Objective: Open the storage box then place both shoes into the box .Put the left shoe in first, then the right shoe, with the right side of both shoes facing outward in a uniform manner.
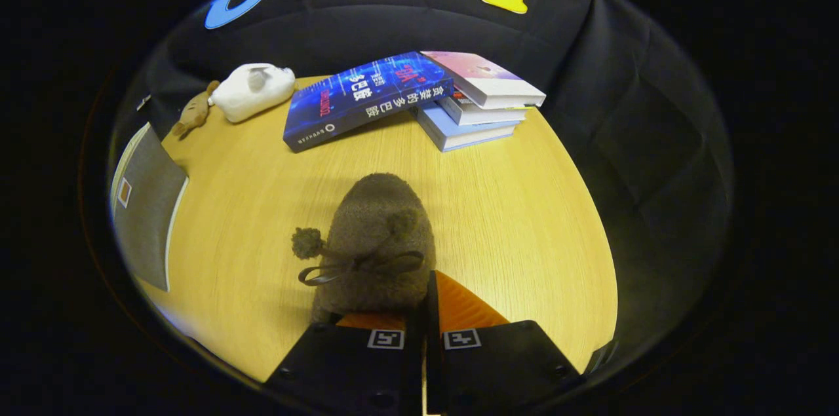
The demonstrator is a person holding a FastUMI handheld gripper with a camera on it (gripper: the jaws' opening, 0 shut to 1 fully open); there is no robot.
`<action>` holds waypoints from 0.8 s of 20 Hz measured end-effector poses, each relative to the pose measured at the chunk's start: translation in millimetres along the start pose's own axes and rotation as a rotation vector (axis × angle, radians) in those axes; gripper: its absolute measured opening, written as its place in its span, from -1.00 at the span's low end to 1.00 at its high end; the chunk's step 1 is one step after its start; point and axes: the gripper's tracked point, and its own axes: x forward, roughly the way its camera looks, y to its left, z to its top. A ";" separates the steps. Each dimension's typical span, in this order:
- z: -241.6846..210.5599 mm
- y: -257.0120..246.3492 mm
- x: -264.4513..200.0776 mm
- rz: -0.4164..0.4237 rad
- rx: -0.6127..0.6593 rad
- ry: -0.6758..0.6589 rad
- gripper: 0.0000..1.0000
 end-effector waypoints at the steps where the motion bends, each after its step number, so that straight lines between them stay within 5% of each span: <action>1: 7.5 5.9 -9.3 0.011 0.001 -0.017 -0.86; 10: 118.7 133.3 -110.3 0.227 -0.017 -0.196 -0.85; 16: 164.0 247.1 -157.7 0.383 0.035 -0.199 -0.86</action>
